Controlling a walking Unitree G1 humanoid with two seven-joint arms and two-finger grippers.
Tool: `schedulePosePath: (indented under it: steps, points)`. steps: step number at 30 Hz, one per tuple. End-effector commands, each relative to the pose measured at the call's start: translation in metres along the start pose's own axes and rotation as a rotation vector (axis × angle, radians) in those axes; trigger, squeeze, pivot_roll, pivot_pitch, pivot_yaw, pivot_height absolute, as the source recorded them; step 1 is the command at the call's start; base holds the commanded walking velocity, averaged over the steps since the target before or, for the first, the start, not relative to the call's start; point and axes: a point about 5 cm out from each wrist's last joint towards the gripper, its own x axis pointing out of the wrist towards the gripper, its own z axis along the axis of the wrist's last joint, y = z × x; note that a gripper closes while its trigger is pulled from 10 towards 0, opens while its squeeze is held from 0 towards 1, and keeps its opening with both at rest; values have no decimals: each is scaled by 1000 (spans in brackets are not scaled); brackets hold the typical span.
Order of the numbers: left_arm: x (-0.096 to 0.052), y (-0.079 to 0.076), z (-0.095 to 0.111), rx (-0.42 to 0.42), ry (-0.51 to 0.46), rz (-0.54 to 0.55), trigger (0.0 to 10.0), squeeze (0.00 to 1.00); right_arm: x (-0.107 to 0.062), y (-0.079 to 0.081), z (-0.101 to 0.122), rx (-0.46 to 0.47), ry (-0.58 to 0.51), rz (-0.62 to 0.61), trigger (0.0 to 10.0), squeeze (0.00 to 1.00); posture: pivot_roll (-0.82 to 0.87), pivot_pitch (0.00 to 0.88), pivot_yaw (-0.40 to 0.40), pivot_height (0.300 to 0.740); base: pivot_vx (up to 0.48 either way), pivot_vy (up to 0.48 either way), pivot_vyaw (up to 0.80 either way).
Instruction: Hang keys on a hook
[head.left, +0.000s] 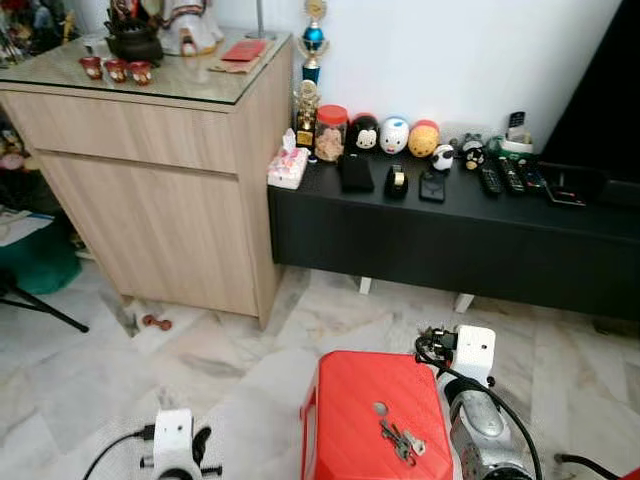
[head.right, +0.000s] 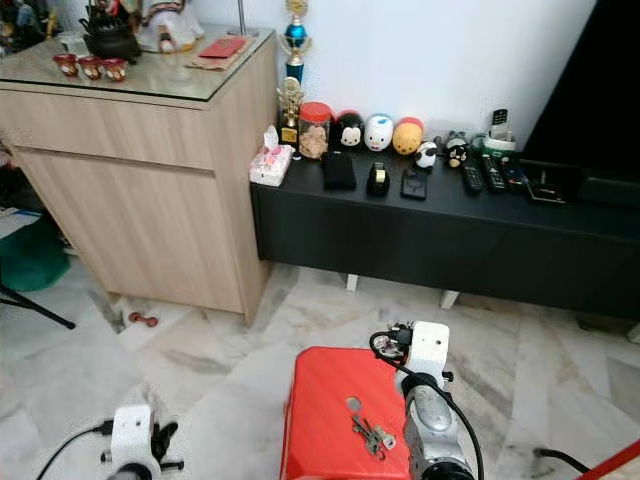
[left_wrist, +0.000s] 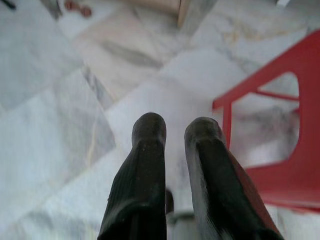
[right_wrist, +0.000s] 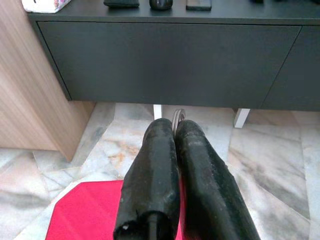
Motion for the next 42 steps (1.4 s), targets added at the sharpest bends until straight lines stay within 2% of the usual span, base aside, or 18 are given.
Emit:
schedulePosePath:
  steps: [1, 8, 17, 36, 42]
  points:
    - [-2, 0, -8, -8, 46, 3, 10000, 0, 1, -2, 3, 4, -22, 1, 10000, 0, 173, 0, -73, 740, 0, 0, 0]
    - [-5, 2, -16, 1, 94, 15, 10000, 0, 0, -1, 2, 0, -25, 8, 10000, 0, 164, 0, -68, 740, -38, 0, 0]
    - [-2, 5, -11, -17, 83, 45, 10000, 0, 7, 2, 16, 7, -60, 15, 10000, 0, 179, 0, -80, 740, -337, 0, 0]
    - [-4, 7, -15, -25, 99, 47, 10000, 0, 12, 7, 22, 14, -66, 1, 10000, 0, 169, 0, -81, 740, -360, 0, 0]
    - [-5, 5, -16, -16, 104, 42, 10000, 0, 12, 7, 22, 14, -56, -2, 10000, 0, 171, 1, -84, 740, 0, 0, 0]
